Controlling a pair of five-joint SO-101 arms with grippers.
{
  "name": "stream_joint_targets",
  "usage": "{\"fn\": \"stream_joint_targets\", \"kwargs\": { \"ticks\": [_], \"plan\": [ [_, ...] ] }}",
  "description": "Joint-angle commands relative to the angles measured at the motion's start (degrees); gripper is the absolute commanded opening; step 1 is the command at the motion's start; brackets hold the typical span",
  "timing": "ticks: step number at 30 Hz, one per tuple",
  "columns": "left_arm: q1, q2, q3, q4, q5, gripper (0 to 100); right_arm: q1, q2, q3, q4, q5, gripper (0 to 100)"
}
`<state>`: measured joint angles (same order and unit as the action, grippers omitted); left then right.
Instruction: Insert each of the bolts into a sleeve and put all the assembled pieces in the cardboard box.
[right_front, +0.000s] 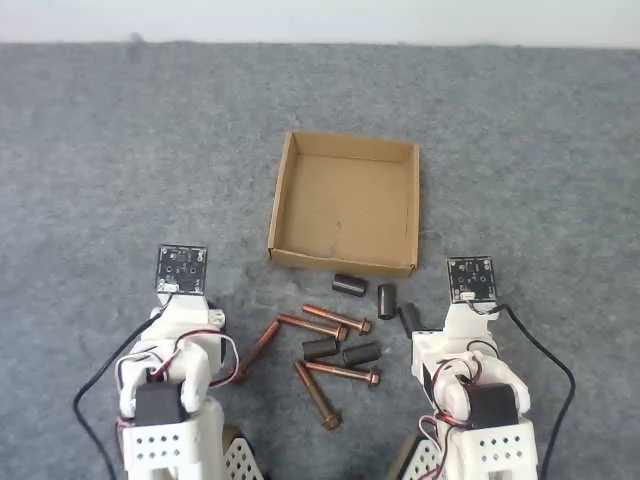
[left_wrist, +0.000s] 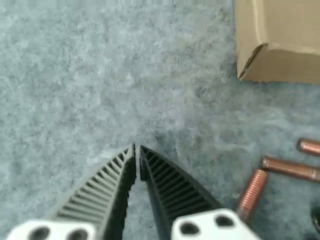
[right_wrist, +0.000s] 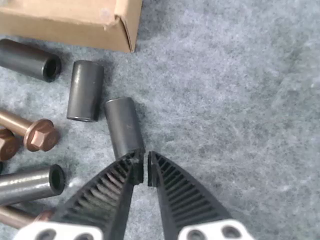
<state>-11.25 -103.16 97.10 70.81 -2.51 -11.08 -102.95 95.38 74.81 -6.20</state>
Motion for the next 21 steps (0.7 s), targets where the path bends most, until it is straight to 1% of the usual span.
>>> {"fn": "stream_joint_targets", "kwargs": {
  "ticks": [1,3,7,11,14,16,19,21],
  "plan": [
    [0.3,-1.1,-0.9,0.3,-0.4,1,0.5,-1.1,1.1,-0.3,-0.4,0.9],
    [0.3,-1.1,-1.1,-0.6,-0.4,1,0.7,-1.1,1.1,-0.3,-0.4,0.9],
    [0.2,-1.1,-1.9,-5.9,-0.2,1,0.7,-1.1,-0.9,0.0,-0.4,0.9],
    [0.2,-1.1,-2.1,-13.9,-0.4,1,0.8,-1.1,-1.4,-0.3,-0.4,1.0],
    [0.3,-1.1,-1.5,-17.9,-0.5,1,4.6,-1.1,-3.3,-0.3,-0.4,1.0],
    [-0.3,-1.1,-1.6,-19.3,-0.5,1,7.5,-1.1,-3.9,-0.3,-0.4,1.0],
    [-4.5,-1.1,-1.9,-19.3,-0.4,1,8.4,-1.1,-3.7,-0.3,-0.3,1.0],
    [-8.9,-1.1,-1.9,-19.2,0.0,1,8.7,-1.1,-3.7,-0.3,2.7,1.0]
  ]
}}
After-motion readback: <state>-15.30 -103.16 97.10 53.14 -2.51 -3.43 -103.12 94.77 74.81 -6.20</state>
